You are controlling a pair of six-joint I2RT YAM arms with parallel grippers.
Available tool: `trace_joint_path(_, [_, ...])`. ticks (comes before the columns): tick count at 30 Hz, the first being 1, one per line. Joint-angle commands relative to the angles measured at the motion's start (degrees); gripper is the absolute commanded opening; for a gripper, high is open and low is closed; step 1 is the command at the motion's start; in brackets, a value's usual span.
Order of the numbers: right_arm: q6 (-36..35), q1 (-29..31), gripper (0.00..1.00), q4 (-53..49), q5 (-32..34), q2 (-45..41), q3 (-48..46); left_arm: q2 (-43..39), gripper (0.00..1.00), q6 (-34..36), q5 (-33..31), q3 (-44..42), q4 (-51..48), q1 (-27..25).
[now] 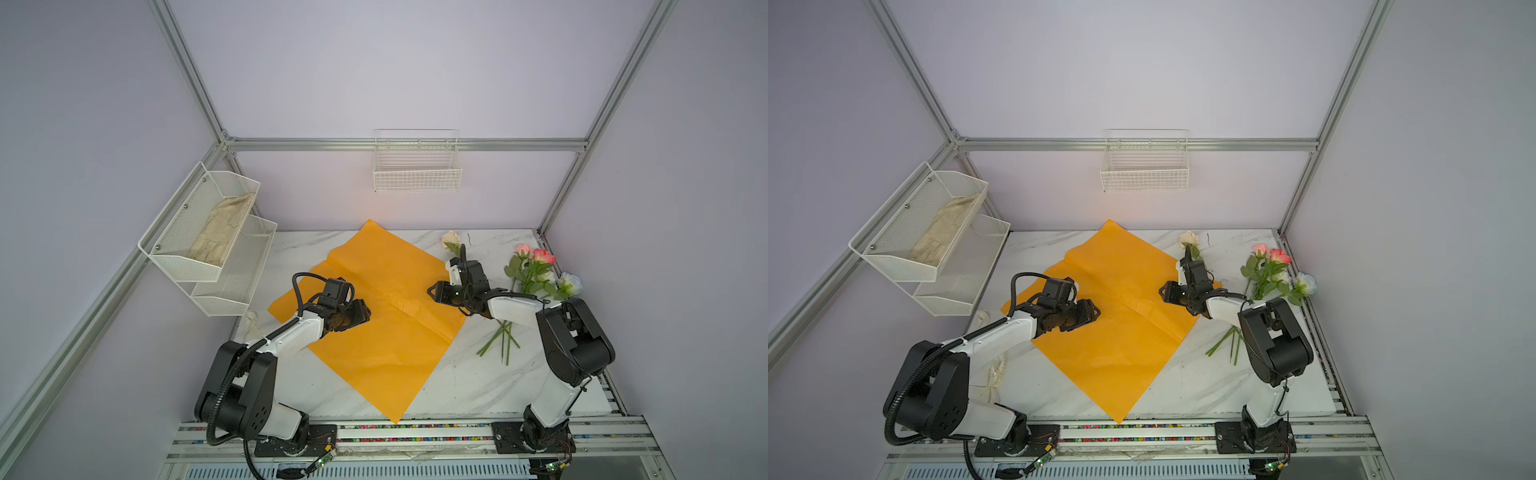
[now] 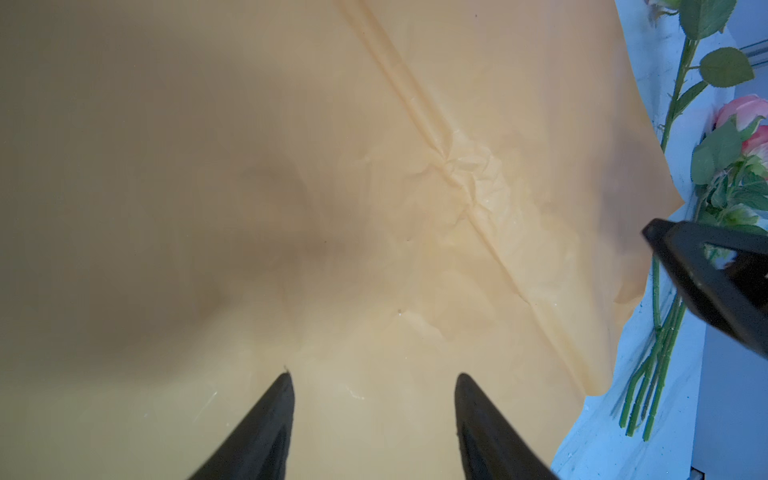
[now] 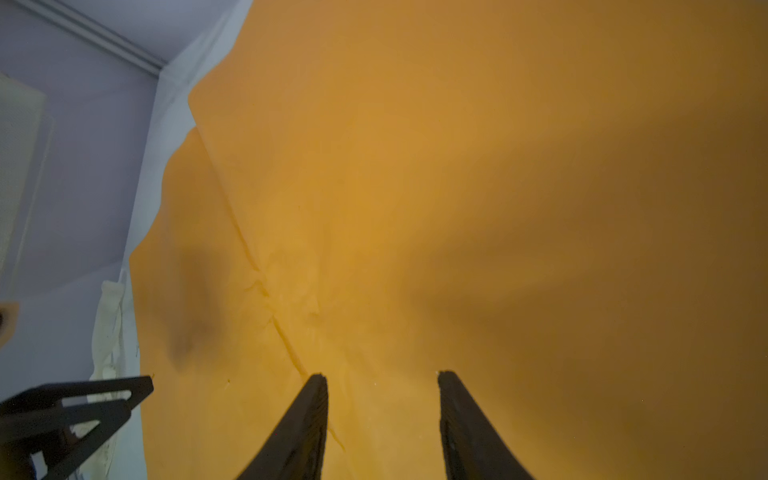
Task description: Tie the bouquet of fake flowers
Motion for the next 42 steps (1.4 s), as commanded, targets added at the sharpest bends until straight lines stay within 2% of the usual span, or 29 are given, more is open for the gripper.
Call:
trace_joint_path(1, [0.32, -0.78, 0.42, -1.97, 1.84, 1.96, 1.56, 1.04, 0.61, 1.94, 1.94, 4.15, 0.77, 0.44])
trace_joint_path(7, [-2.69, -1.96, 0.38, -6.97, 5.3, 5.61, 3.28, 2.48, 0.6, 0.88, 3.63, 1.25, 2.56, 0.39])
trace_joint_path(12, [-6.13, -5.71, 0.46, -7.24, -2.28, 0.72, 3.71, 2.63, 0.57, -1.12, 3.95, -2.66, 4.62, 0.22])
trace_joint_path(16, [-6.07, -12.03, 0.51, -9.11, 3.91, -5.87, 3.75, 2.74, 0.56, -2.8, 3.03, -5.66, 5.29, 0.09])
trace_joint_path(20, [-10.91, -18.16, 0.51, -17.64, 11.73, -2.99, 9.35, 2.45, 0.56, -4.09, 1.56, -8.32, 4.5, 0.09])
trace_joint_path(22, [-13.85, -19.36, 0.51, -19.15, 12.91, -1.4, 11.6, 1.45, 0.55, -4.0, -0.65, -9.27, 2.5, 0.24])
trace_joint_path(26, [-19.22, -19.43, 0.52, -23.96, 14.35, 4.52, 19.96, -0.86, 0.55, -4.36, -2.81, -11.04, 1.12, 1.67])
trace_joint_path(28, [-20.2, -19.36, 0.53, -24.45, 11.52, 8.06, 23.31, -1.68, 0.55, -4.99, -3.73, -11.19, 0.02, 2.57])
trace_joint_path(30, [-21.21, -18.68, 0.52, -27.41, 12.91, 11.9, 27.94, -2.23, 0.54, -4.9, -2.97, -11.62, 0.74, 3.62])
trace_joint_path(34, [-23.28, -16.91, 0.53, -26.98, 15.61, 15.13, 30.54, -3.76, 0.54, -4.61, -3.41, -11.02, -0.78, 4.13])
trace_joint_path(37, [-24.51, -15.42, 0.5, -30.57, 19.06, 18.43, 33.92, -6.12, 0.54, -4.74, -3.36, -11.2, -0.69, 4.22])
trace_joint_path(39, [-24.42, -14.5, 0.49, -31.71, 22.25, 19.79, 34.71, -7.79, 0.53, -4.79, -5.93, -10.67, -3.22, 4.31])
trace_joint_path(42, [-25.05, -13.83, 0.44, -31.7, 23.1, 21.2, 34.69, -11.2, 0.53, -4.82, -7.9, -12.24, -2.38, 4.86])
